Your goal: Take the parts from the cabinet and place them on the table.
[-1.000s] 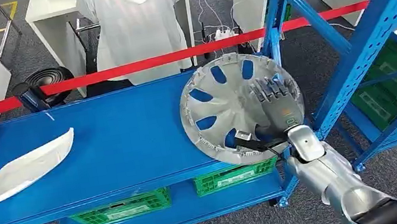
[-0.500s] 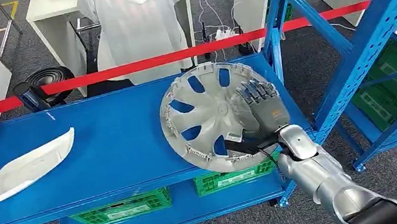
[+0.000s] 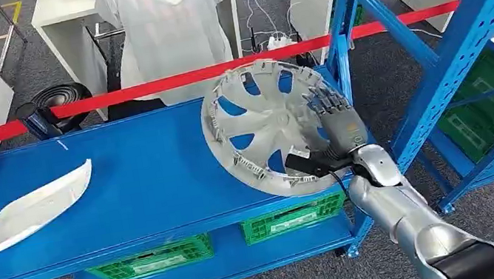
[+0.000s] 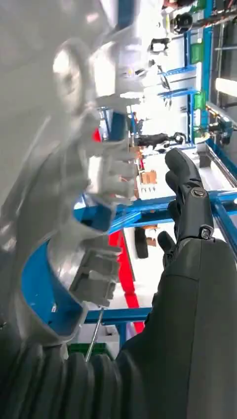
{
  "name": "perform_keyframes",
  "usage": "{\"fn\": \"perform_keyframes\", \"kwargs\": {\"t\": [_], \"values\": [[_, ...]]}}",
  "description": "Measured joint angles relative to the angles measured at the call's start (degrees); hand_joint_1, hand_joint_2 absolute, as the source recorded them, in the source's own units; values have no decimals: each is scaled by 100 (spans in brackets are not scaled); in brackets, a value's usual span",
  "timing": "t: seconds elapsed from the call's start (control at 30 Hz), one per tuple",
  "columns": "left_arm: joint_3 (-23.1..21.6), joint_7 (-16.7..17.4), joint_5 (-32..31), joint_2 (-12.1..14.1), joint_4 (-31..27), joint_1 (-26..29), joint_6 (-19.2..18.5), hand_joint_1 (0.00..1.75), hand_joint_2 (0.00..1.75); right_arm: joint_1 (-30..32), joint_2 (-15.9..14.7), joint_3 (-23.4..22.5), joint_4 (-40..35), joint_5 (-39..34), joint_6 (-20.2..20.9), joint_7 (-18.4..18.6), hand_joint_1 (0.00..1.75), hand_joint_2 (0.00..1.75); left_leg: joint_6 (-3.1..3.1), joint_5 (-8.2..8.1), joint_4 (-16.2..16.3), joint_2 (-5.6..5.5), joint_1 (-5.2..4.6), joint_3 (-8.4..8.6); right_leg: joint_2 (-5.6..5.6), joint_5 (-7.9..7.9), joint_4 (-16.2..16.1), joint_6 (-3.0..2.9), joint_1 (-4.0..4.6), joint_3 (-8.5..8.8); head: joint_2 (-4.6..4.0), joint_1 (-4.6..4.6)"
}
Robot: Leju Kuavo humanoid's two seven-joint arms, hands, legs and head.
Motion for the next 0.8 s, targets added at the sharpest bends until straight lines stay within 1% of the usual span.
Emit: {"fn": "perform_keyframes", "kwargs": {"t": [0.1, 0.13, 0.17, 0.2, 0.8], "values": [[0, 0, 2, 7, 0, 1, 0, 0, 0, 17, 0, 0, 0, 55, 127, 4, 0, 0, 0, 1, 0, -3, 0, -3, -1, 0, 0, 0, 0, 0, 0, 0], [0, -2, 4, 11, 0, 4, 0, 0, 0, 16, 0, 0, 2, 77, 138, 0, 5, 0, 0, 1, 0, -2, 0, -2, -1, 0, 0, 0, 0, 0, 0, 0], [0, -2, 9, 11, 0, 4, 0, 0, 0, 10, 0, 0, 2, 88, 142, 4, 49, 0, -1, 1, 0, -2, 0, -1, -1, 0, 0, 0, 0, 0, 0, 0], [0, -6, 11, 13, 0, 2, 0, 0, 0, 9, 0, 0, 0, 112, 142, 15, 175, 0, -1, 1, 0, -1, 0, 0, 0, 0, 0, 0, 0, 0, 0, 0], [0, 9, 35, 17, 0, 5, 0, 0, 0, 103, -2, 42, -79, 164, 151, 0, 175, 0, -1, 1, 0, -3, 0, 0, -1, 0, 0, 0, 1, -1, 0, 0]]}}
